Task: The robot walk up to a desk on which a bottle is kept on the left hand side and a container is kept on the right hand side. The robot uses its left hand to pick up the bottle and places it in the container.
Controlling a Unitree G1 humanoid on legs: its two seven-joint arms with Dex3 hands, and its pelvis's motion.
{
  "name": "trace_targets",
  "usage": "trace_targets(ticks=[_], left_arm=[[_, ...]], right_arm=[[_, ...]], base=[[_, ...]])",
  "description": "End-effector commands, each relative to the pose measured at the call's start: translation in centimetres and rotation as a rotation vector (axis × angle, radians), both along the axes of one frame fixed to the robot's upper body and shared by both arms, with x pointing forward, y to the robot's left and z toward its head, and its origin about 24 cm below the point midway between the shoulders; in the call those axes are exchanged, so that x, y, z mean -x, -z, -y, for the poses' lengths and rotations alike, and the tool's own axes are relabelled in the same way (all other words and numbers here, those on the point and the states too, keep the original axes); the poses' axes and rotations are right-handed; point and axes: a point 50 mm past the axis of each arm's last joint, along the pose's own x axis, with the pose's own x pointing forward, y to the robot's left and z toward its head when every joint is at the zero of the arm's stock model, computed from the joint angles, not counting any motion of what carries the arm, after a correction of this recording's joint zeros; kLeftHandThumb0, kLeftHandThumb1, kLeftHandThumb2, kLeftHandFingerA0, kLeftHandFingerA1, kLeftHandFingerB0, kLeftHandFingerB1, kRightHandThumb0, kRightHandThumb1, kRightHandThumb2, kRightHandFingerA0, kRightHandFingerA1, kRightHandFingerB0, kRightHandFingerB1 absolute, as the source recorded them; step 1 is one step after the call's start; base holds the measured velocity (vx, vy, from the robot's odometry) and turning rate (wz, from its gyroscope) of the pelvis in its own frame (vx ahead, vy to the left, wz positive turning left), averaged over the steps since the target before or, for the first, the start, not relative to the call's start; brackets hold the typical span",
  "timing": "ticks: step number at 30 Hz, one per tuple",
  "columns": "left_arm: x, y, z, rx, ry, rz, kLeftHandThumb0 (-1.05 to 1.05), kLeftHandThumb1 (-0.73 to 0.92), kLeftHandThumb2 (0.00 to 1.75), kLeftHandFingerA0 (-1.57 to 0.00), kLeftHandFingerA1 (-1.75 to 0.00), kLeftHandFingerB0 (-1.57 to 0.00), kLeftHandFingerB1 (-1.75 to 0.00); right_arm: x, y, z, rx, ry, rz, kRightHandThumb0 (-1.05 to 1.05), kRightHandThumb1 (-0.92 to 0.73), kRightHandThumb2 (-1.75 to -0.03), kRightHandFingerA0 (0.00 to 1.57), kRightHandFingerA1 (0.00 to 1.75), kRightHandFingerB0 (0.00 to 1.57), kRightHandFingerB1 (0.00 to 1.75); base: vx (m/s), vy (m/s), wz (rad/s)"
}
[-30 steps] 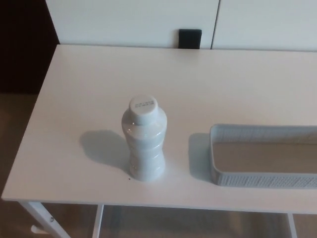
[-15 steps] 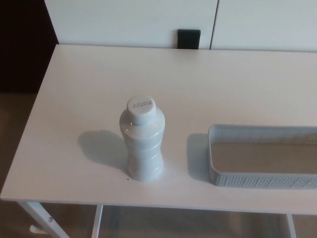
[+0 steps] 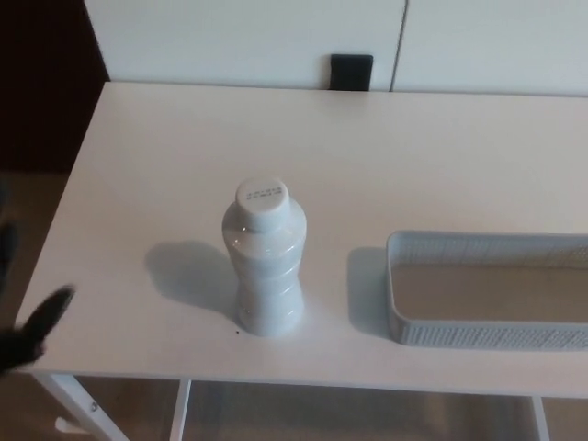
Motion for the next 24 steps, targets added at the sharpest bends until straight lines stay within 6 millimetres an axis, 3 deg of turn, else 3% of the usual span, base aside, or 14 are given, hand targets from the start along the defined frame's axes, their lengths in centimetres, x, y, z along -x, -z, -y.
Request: trace_targets(ticks=[1,9,14,24], left_arm=[[-4.4,-3.2,2.3,-0.214,0.223,-0.013,-0.66,0.41,0.75,0.00,-0.10,0.00,0.00],[-6.2,-2.7,4.1,-0.279,0.318,-0.086,-0.66,0.41,0.76,0.00,-0.09,0.00,0.00],[-6.2,-1.6,4.6,-0.282,0.345,-0.130,-0.66,0.40,0.76,0.00,-0.07,0.00,0.00],[-5.9,0.6,2.8,-0.212,0.331,-0.253,-0.74,0.44,0.79,0.00,-0.06,0.00,0.00]], right_arm=[[-0.6,-0.3,0.2,0.007,0.002,0.016,-0.28,-0.63,-0.58,0.60,0.57,0.54,0.51],[-0.7,-0.5,-0.1,0.004,-0.001,0.021,-0.29,-0.63,-0.58,0.61,0.58,0.55,0.53],[-0.7,-0.4,-0.1,0.006,0.005,0.014,-0.28,-0.64,-0.58,0.62,0.57,0.54,0.51],[-1.6,-0.6,0.1,0.013,0.001,0.030,-0.31,-0.62,-0.58,0.63,0.57,0.56,0.51]], base=[[0.00,0.004,0.08],[0.00,0.000,0.00],[0.00,0.000,0.00],[0.00,0.000,0.00]])
